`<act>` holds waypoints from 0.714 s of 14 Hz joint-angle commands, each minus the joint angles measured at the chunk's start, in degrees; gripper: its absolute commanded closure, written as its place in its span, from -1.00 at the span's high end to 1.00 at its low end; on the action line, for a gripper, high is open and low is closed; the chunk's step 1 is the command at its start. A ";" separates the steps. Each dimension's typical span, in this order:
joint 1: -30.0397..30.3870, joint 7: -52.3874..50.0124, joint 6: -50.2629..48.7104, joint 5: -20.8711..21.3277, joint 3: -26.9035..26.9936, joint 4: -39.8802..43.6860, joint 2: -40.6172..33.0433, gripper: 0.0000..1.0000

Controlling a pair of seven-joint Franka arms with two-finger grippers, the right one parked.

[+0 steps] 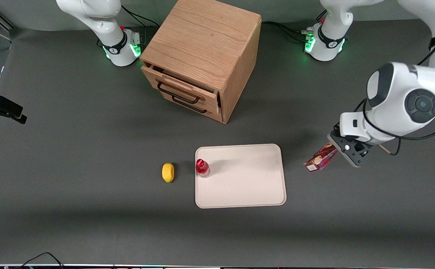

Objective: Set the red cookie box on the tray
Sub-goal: 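Lift the box and carry it over the white tray's edge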

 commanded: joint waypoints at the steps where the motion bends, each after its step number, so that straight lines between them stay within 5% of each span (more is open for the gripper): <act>1: -0.30 -19.15 -3.76 0.05 -4.22 5.38 0.63 -1.00; 3: -0.82 -31.12 -2.45 0.14 -6.61 5.74 2.20 -1.00; 10: -4.51 -48.89 10.82 7.77 -8.20 5.65 14.14 -1.00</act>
